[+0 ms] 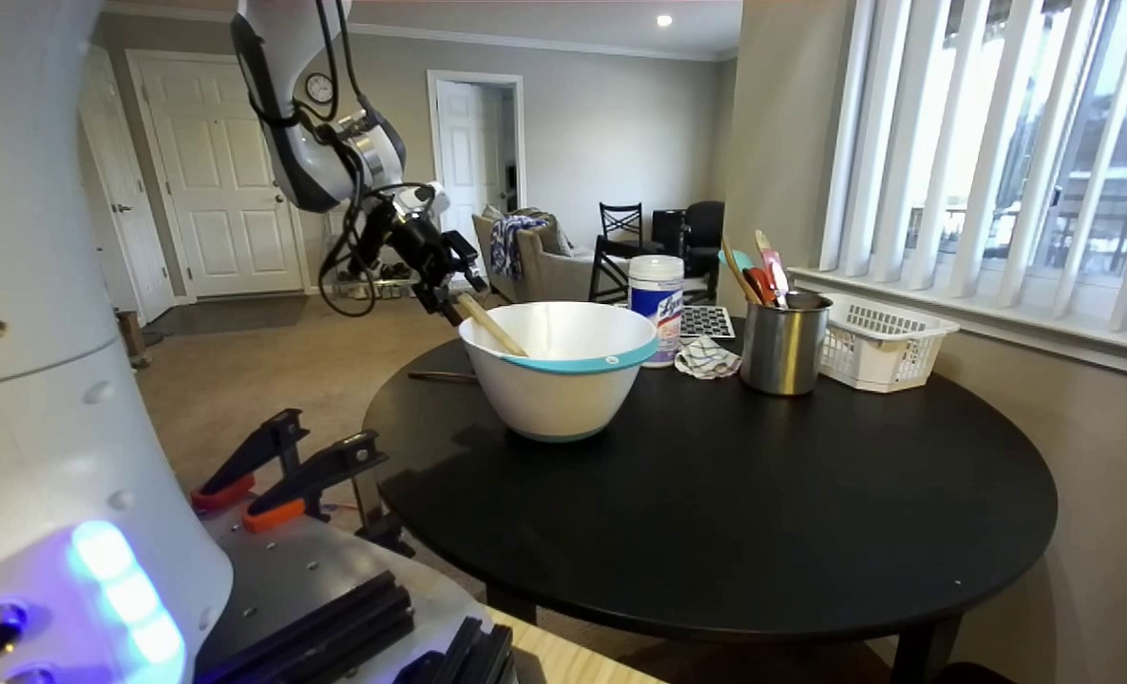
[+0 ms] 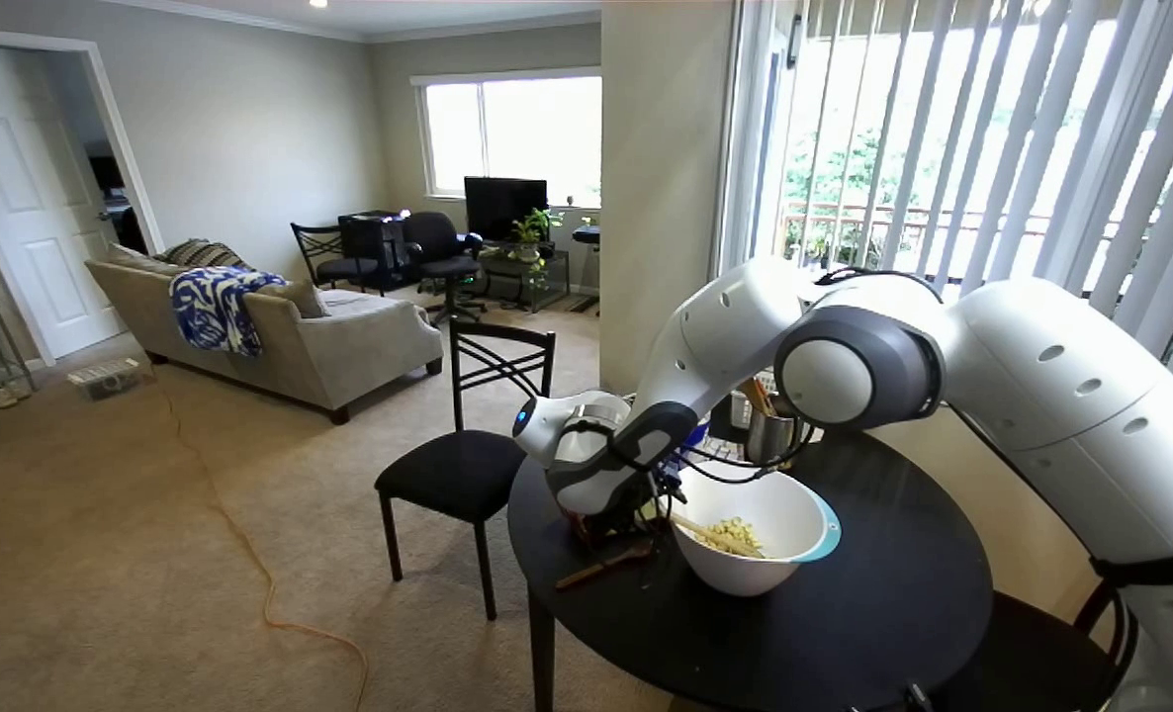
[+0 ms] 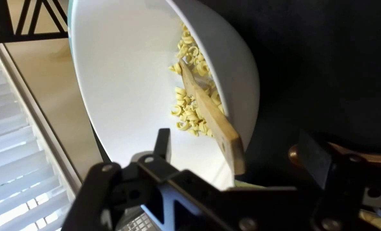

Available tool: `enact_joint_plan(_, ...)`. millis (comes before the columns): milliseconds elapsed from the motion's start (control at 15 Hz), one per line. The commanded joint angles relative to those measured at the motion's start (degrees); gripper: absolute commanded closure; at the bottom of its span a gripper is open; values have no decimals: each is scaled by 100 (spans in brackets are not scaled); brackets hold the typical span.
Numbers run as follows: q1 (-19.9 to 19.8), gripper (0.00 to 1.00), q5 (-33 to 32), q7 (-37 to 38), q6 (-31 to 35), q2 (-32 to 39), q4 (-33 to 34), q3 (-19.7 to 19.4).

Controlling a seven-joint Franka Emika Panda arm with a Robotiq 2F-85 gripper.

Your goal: Stir the contents in the big white bowl

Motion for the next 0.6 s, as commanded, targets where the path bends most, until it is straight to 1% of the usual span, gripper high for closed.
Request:
enact_joint_plan(0,72,0,-83,386,-256,-180,-184,1)
enact_joint_plan(67,77,0,-100,413,-313,-195,-175,5)
enact_joint_plan(133,73,20,-113,408,-360,-203,-170,18)
enact_joint_plan(533,70,61,-120,292,-412,-185,-119,80)
